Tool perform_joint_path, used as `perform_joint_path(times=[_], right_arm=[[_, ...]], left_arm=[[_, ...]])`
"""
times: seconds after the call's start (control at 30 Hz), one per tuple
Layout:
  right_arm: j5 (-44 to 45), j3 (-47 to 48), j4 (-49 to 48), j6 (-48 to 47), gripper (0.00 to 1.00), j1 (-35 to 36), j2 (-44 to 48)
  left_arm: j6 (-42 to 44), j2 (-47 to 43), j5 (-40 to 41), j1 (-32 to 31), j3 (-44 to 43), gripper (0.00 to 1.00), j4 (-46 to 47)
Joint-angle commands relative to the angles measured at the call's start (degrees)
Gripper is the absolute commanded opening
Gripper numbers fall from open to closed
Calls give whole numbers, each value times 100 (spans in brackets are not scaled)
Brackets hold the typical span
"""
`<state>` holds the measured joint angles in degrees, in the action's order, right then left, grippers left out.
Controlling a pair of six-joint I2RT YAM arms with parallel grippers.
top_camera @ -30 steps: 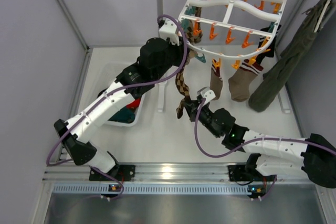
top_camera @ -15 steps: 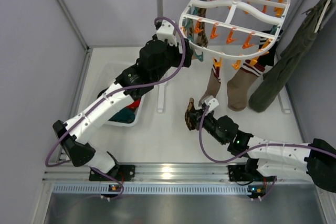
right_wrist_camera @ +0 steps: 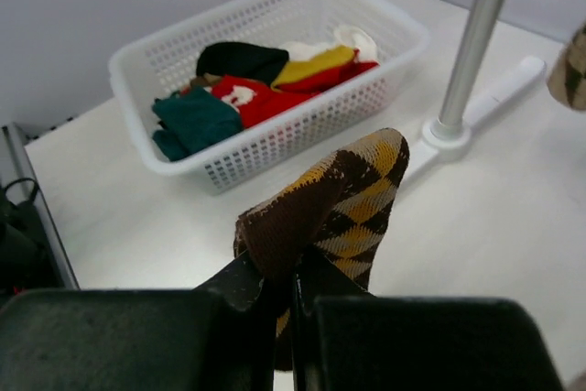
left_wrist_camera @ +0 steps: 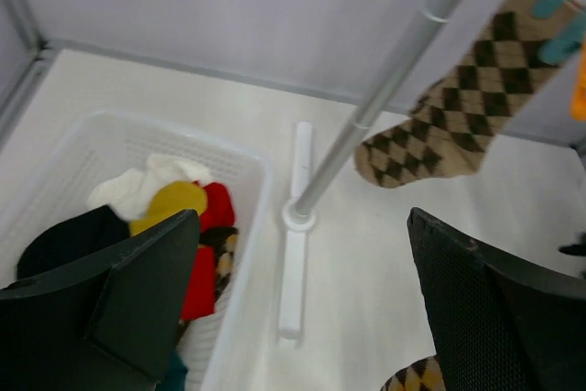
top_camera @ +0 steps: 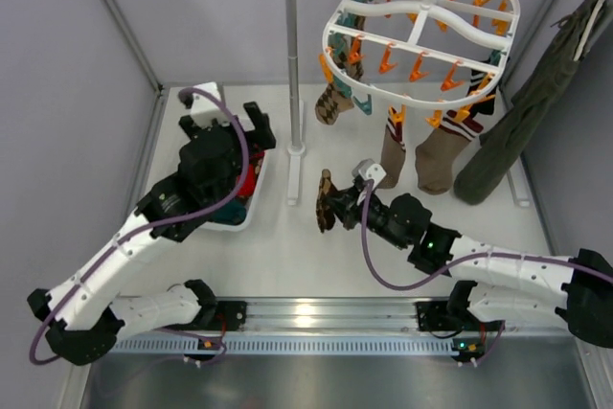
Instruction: Remove the socks clipped to the hanger
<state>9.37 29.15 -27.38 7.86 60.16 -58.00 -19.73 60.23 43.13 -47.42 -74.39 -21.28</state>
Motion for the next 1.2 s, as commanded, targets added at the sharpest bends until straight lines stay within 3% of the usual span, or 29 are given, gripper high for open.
perform_joint_path(times=[0.0,0.23,0.47,0.53,0.57,0.6,0.67,0.77,0.93,1.0,1.17], right_arm=[[-646,828,48,-153,0,110,-325],[-1154,2523,311,-460,0,110,-2001],[-1350,5244,1021,-680,0,119,-4094],[-1228,5828,1269,-680,18,101,-4795],[-1174,6379,1548,-689,35,92,-5017],[-1113,6645,1699,-689,61,75,-5211],[-972,7233,2085,-523,70,49,-5581],[-780,7264,2175,-294,86,-22,-5451],[-839,6125,2201,-66,92,-22,-4198],[-910,5701,2263,-4,99,4,-3730],[-1087,4540,3202,216,100,40,-2051]], left_arm=[[-863,-527,1162,197,337,99,-867],[-1306,-1416,1074,418,303,99,-2213],[-1060,-1943,1469,426,30,98,-3057],[-963,-2049,1557,418,4,99,-3207],[-937,-2102,1566,418,-14,99,-3242],[-910,-2181,1575,418,-32,99,-3286],[-866,-2287,1575,418,-49,99,-3391],[-752,-2375,1532,418,-14,99,-3409],[-866,-2367,637,418,152,99,-3278],[-753,-2217,-206,418,328,99,-2857],[-690,-1945,-2262,418,1373,99,-1426]])
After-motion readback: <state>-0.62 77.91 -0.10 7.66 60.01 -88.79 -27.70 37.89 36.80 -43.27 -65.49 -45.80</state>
